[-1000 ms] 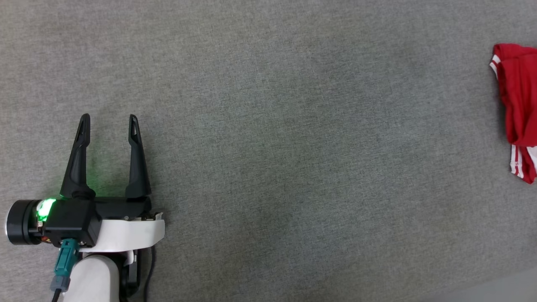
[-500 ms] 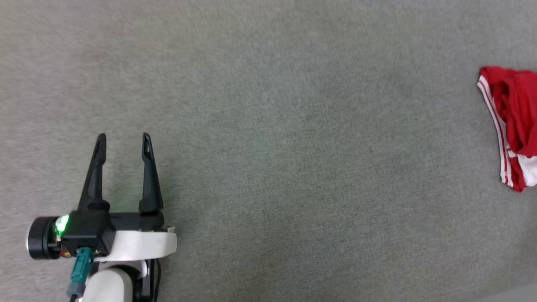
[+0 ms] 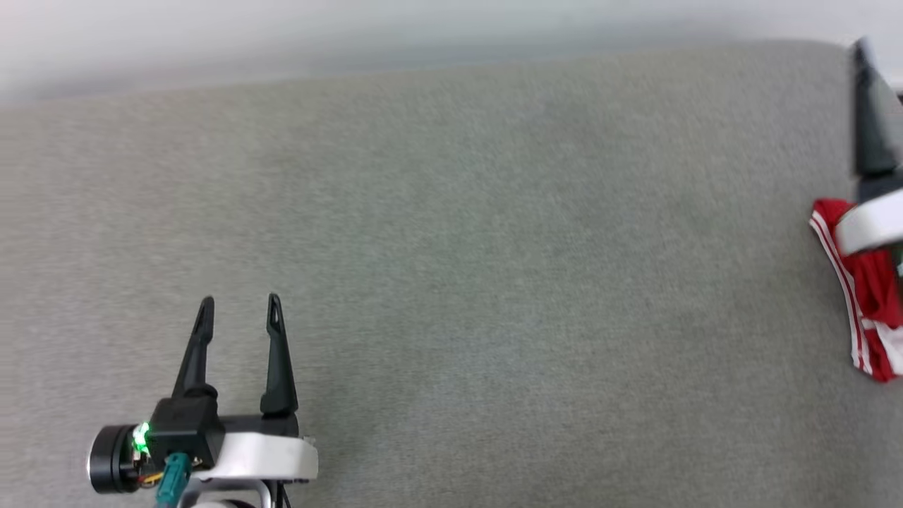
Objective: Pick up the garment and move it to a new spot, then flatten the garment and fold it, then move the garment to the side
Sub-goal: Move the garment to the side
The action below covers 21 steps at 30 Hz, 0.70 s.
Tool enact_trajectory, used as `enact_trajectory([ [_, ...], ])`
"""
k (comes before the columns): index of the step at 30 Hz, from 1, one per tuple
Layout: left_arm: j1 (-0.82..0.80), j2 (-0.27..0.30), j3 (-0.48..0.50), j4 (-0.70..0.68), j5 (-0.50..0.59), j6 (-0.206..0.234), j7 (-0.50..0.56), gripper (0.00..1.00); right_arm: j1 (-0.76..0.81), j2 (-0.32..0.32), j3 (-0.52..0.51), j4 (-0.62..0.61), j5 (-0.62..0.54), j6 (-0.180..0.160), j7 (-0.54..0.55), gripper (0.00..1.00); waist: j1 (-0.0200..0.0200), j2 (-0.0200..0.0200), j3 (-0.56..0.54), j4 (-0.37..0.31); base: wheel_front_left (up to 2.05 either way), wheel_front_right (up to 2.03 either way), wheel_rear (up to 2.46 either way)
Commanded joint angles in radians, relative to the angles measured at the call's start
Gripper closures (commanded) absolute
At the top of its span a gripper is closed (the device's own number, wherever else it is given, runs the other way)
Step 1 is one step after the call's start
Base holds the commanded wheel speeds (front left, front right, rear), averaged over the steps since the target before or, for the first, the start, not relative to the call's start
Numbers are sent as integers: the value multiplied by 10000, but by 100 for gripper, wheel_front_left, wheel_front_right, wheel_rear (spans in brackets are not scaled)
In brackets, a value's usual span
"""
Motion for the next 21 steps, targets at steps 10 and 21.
enact_trajectory([
  [10, 656, -46, -42, 339, -153, 143, -22, 0, 3254, 1724, 411, -2020, 555, -15, -114, 0, 0, 0, -1225, 903, 0, 0, 0],
  [21, 1172, -57, -245, 619, -377, 93, -22, 0, 6212, 2766, -79, -3010, 1078, -12, -116, 0, 0, 0, -1912, 1300, 0, 0, 0],
])
